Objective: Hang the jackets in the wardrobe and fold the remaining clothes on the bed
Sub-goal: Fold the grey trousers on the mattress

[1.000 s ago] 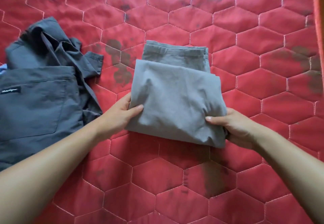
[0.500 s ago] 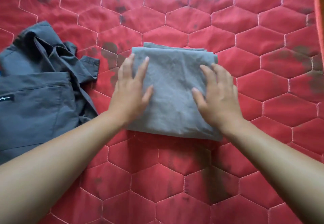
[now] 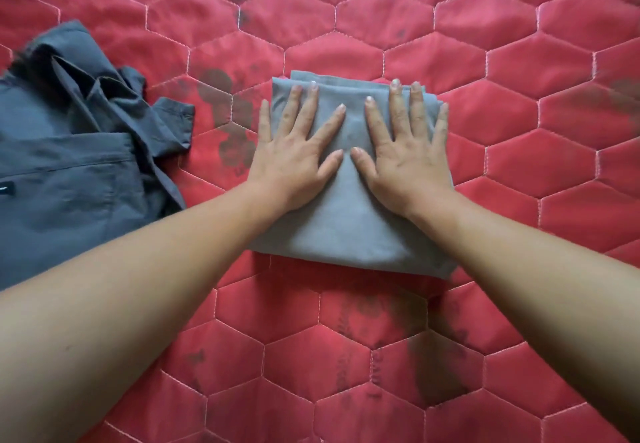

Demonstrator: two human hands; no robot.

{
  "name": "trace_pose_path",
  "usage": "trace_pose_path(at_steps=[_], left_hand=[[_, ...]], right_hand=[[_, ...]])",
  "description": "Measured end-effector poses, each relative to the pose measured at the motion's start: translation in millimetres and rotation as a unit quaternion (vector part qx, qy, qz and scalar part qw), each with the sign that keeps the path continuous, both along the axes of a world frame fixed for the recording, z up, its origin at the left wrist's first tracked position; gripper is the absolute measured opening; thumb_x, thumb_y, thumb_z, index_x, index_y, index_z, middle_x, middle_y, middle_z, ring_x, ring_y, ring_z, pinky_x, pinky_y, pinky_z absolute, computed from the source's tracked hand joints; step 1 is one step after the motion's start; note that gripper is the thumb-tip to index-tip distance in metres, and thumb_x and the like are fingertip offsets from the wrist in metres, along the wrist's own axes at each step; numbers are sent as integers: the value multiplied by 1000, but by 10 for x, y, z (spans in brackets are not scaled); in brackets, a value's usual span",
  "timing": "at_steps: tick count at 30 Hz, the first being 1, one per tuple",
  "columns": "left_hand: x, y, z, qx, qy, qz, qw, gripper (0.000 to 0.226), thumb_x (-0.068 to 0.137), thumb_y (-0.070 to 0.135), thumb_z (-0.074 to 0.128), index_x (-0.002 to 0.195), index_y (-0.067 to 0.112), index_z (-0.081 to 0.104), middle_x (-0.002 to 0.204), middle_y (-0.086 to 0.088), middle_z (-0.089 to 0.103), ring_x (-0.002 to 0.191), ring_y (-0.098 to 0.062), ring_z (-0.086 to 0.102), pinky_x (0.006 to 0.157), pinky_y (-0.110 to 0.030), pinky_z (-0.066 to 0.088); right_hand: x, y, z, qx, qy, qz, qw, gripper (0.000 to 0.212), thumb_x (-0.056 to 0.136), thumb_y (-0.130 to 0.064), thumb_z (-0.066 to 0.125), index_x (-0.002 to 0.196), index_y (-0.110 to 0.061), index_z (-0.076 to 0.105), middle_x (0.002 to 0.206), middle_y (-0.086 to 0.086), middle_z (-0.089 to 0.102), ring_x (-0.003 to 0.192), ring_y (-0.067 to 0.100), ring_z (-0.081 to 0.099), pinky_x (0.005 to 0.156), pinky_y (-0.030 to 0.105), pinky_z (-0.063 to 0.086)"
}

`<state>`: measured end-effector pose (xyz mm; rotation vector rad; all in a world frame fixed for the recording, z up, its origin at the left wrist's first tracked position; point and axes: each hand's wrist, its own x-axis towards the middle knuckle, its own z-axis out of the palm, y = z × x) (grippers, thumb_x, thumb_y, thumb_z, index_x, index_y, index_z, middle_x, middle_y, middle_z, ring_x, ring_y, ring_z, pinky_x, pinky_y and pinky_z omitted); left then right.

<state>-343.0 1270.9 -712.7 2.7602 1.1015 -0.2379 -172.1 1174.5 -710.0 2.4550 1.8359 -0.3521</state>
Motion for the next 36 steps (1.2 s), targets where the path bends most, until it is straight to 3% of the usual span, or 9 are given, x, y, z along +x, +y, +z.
trace_pose_path(at_steps=[5, 12, 17, 20, 24, 28, 30, 33, 36], left_hand=[[-579, -636, -30, 55, -49, -21, 997, 69, 98, 58, 35, 161, 35, 18, 168, -21, -1, 156, -35, -4, 121, -64, 9], [-639, -577, -184, -26, -34, -34, 998, 72, 95, 60, 37, 160, 37, 19, 168, -19, 0, 156, -34, -3, 123, -59, 4], [-160, 106, 178, 8, -68, 21, 997, 78, 89, 58, 46, 157, 28, 26, 159, -14, 26, 151, -32, 18, 121, -62, 8], [267, 563, 259, -92, -8, 37, 995, 84, 90, 59, 54, 160, 30, 16, 160, -13, 26, 150, -32, 19, 118, -61, 21], [357, 699, 327, -131, 46, 6, 990, 79, 83, 65, 64, 146, 24, 40, 139, -18, 45, 129, -39, 40, 107, -53, 39], [165, 466, 523, -223, 139, -16, 965, 63, 72, 58, 81, 116, 19, 59, 110, -2, 62, 100, -29, 60, 78, -33, 45], [29, 238, 563, -296, 195, -31, 935, 45, 69, 55, 84, 93, 22, 64, 92, 7, 67, 82, -17, 63, 65, -29, 46], [-214, -152, 572, -390, 197, -39, 899, 28, 73, 38, 83, 93, 27, 67, 88, 11, 69, 83, -11, 66, 69, -27, 53], [-432, -456, 637, -445, 189, -31, 875, 23, 76, 19, 76, 88, 25, 58, 87, 7, 65, 82, -17, 64, 68, -30, 52]], right_hand=[[-300, -878, -17, 47, -25, 42, 998, 80, 96, -65, 33, 161, -18, 23, 169, 16, 5, 156, 38, 0, 117, 72, 8], [-293, -957, -171, -32, 19, 11, 999, 85, 92, -75, 23, 162, -30, 6, 170, 11, -10, 155, 38, -12, 119, 70, 5], [26, -418, 132, 75, 69, -44, 994, 83, 90, -60, 52, 158, -22, 22, 165, 15, 15, 154, 35, 9, 121, 65, 11], [302, 141, 196, -5, 73, -39, 997, 92, 87, -64, 56, 160, -25, 15, 167, 15, 4, 155, 33, -3, 122, 61, 6], [513, 268, 265, -42, 122, 2, 992, 85, 78, -66, 66, 146, -23, 36, 140, 15, 40, 131, 39, 36, 107, 56, 39], [389, -30, 361, -127, 135, 9, 983, 94, 67, -67, 75, 142, -21, 40, 133, 15, 42, 124, 41, 42, 103, 50, 42], [231, -222, 380, -189, 117, 31, 975, 84, 64, -71, 74, 129, -24, 49, 127, 10, 40, 123, 35, 38, 96, 49, 42], [-35, -505, 414, -231, 122, 93, 961, 66, 62, -63, 79, 104, -22, 48, 118, 8, 42, 113, 30, 42, 88, 44, 46], [-136, -747, 532, -296, 194, 98, 930, 52, 66, -39, 83, 83, -23, 37, 99, 4, 57, 84, 22, 54, 69, 38, 48]])
